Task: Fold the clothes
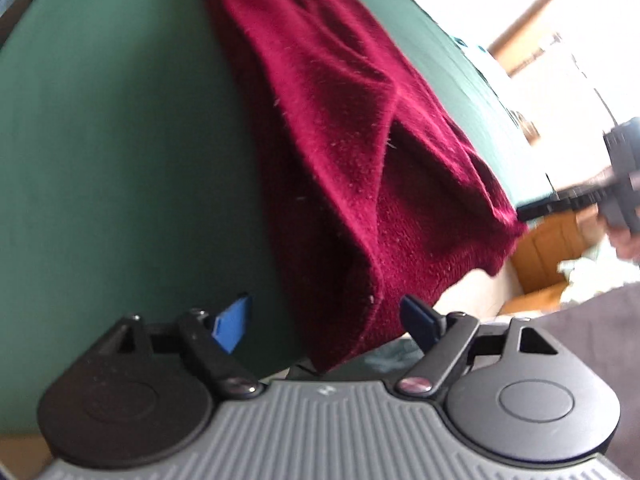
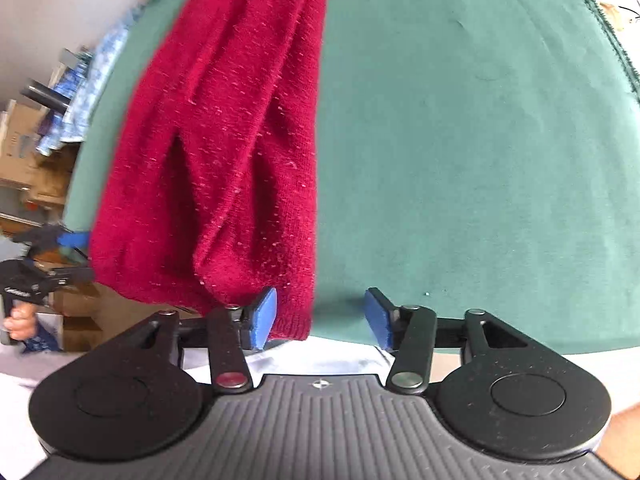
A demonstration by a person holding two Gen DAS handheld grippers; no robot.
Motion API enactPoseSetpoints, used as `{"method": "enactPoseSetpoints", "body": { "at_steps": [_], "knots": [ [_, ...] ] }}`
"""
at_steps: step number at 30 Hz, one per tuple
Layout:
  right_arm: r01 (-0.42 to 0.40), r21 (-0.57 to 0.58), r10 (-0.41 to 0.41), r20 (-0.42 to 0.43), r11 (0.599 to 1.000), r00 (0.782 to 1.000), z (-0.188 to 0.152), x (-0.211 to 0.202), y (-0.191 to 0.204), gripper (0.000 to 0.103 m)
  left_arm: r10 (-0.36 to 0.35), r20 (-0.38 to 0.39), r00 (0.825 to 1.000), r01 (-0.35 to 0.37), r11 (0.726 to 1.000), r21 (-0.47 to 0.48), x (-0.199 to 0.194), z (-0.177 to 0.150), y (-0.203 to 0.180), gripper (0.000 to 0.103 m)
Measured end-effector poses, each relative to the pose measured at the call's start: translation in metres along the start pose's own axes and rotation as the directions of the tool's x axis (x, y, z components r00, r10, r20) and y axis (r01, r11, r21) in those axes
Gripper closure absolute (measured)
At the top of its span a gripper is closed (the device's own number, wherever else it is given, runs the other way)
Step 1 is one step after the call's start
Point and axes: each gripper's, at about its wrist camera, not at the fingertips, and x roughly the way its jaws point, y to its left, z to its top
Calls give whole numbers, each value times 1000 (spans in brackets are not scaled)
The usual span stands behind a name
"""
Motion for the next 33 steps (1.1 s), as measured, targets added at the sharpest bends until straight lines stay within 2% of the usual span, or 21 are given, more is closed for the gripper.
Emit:
{"method": "enactPoseSetpoints", "body": {
  "at_steps": [3, 6, 10, 11, 12, 15, 19, 21, 22, 25, 30, 33],
  "knots": [
    [-81, -20, 81, 17, 997, 997, -3, 2, -2, 49, 5, 46, 999, -2, 998, -68, 1, -3, 0, 20],
    [-133, -42, 134, 30, 990, 991, -4, 2, -6, 49, -37, 65, 997, 46, 989, -144, 4, -9, -3, 20],
    [-177, -24, 178, 59, 984, 982, -8, -2, -7, 51, -22, 100, 995, 33, 994, -107, 5, -20, -18, 20],
    [-192, -7, 192, 67, 981, 979, -10, -2, -7, 51, -17, 109, 994, 30, 993, -111, 6, -19, -19, 27],
    [-207, 9, 205, 77, 978, 976, -11, 0, -6, 52, -15, 115, 993, 29, 992, -119, 6, -18, -19, 45],
    [-234, 47, 227, 123, 971, 966, -15, 4, -3, 56, -21, 125, 992, 39, 990, -138, 7, -14, -13, 66],
    [-236, 112, 215, 177, 965, 961, -22, 5, 0, 63, -67, 147, 987, 92, 981, -170, 7, -20, 0, 70],
    [-221, 115, 197, 189, 968, 962, -25, 6, 3, 75, -70, 162, 984, 100, 978, -184, 9, -23, 3, 85],
    [-214, 116, 189, 195, 970, 962, -27, 6, 4, 80, -66, 170, 983, 97, 978, -186, 9, -24, 3, 87],
    [-199, 132, 167, 221, 971, 961, -31, 5, 4, 85, -52, 186, 981, 88, 977, -193, 8, -26, 2, 89],
    [-190, 170, 142, 257, 967, 956, -35, 3, 5, 85, -24, 178, 984, 62, 975, -215, 2, -19, -5, 91],
    [-224, 183, 172, 262, 957, 950, -32, 2, 9, 85, -7, 172, 985, 46, 973, -228, -2, -15, -9, 91]
  ]
}}
